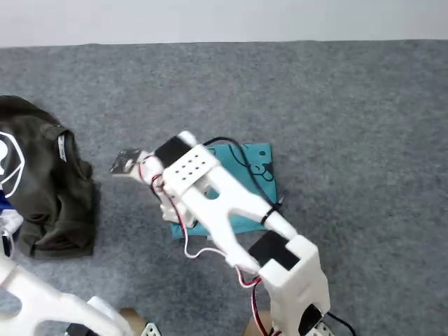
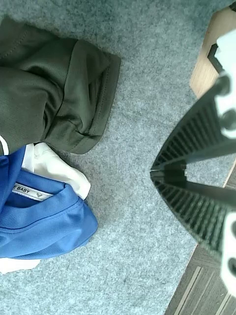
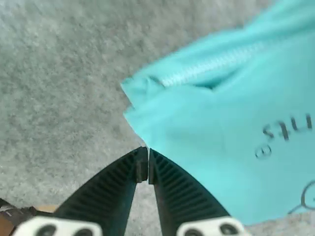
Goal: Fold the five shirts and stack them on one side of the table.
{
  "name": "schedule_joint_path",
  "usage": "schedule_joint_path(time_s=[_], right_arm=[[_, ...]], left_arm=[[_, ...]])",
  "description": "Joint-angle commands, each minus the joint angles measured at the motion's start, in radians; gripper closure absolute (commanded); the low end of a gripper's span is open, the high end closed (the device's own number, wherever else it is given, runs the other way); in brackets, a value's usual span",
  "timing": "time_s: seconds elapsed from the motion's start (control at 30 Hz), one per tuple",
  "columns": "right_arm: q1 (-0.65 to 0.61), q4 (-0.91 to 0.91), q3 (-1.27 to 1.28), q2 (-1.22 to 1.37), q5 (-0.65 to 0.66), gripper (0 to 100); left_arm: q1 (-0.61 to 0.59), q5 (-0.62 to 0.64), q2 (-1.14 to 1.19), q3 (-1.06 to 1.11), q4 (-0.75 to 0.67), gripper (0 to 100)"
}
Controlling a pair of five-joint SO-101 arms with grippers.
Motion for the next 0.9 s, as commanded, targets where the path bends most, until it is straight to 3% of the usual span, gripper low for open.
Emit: schedule_joint_path(time_s=[0.0,0.2,0.47,0.63,0.87], right_arm=[[0.045,0.012,-0.044,-0.042,-0.006,99.0],[0.042,-0.091,-0.046,0.082,-0.008,99.0],[-0.084,-0.196,-0.054,0.182,-0.014,99.0],[-0.097,-0.124,-0.150,0.136,-0.012,99.0],[-0.013,-0.022,-0.176,0.065,-0.012,99.0]], left_arm=[[-0.002,-0.002,-0.023,-0.004,-0.002,99],[-0.002,-0.002,-0.023,-0.004,-0.002,99],[-0.002,-0.002,-0.023,-0.004,-0.002,99],[-0.002,-0.002,-0.023,-0.004,0.000,99],[-0.002,-0.002,-0.023,-0.004,0.000,99]])
